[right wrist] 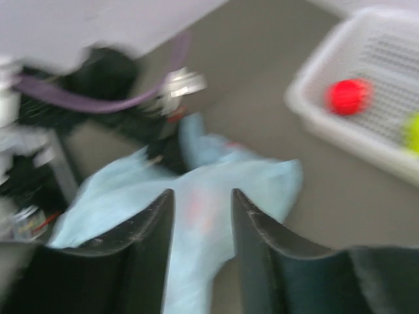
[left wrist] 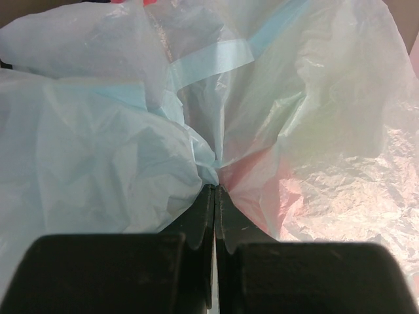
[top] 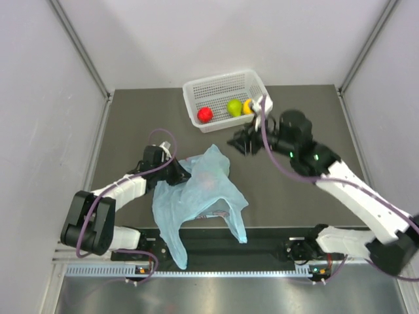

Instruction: Untie the knot of the plastic bag and take out the fruit

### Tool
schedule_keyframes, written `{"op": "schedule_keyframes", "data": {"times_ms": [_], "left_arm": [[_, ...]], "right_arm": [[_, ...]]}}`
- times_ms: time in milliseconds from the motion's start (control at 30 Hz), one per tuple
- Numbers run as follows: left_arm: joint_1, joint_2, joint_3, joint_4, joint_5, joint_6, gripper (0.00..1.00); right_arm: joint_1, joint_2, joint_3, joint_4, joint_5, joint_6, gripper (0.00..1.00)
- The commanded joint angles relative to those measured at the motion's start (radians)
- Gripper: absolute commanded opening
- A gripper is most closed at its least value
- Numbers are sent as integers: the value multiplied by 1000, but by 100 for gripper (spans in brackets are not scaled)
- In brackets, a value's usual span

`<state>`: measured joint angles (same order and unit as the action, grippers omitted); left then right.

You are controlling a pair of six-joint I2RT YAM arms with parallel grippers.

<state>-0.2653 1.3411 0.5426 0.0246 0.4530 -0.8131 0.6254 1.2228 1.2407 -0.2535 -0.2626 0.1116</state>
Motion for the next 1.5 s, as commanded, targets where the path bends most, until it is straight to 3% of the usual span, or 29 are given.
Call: {"op": "schedule_keyframes", "data": {"times_ms": [0,33,67,233,400,600,667,733,833,933,967,1033,1067,1100,1133,1467], "left_arm": [[-9,12,28,63,19,-8,0],[-11,13,23,67,18,-11,0],[-12,12,23,67,18,-14,0],[-23,-2,19,60,9,-21,0],[-40,-14,17,58,-7,-37,0],[-46,-17,11,55,-11,-40,0],[-46,-20,10,54,-10,-38,0],[-48,-19,8,54,-11,-38,0],[-49,-11,8,57,-7,-37,0],[-52,-7,10,57,-7,-35,0],[-52,-7,10,57,-5,-37,0],[-55,-5,11,57,-7,-35,0],[-57,0,10,57,-5,-34,0],[-58,1,13,57,-7,-34,0],[-60,4,11,58,-5,-34,0],[-71,21,25,58,-5,-32,0]], "right_arm": [[144,-188,-200,-13,-115,0,36],[224,-224,-236,-13,-119,20,23],[268,-259,-306,-3,-121,36,0],[601,-344,-426,-9,-8,111,0],[838,-150,-405,14,121,169,0],[884,91,-385,132,256,249,4],[882,130,-395,173,377,276,8],[884,175,-399,180,550,292,0],[872,202,-406,230,745,304,0],[835,211,-428,313,856,309,13],[821,216,-429,322,888,333,29],[775,237,-438,359,913,336,38],[758,259,-438,370,913,350,53],[732,271,-438,381,918,350,56],[722,288,-431,388,936,352,66],[628,441,-377,474,984,372,80]]}}
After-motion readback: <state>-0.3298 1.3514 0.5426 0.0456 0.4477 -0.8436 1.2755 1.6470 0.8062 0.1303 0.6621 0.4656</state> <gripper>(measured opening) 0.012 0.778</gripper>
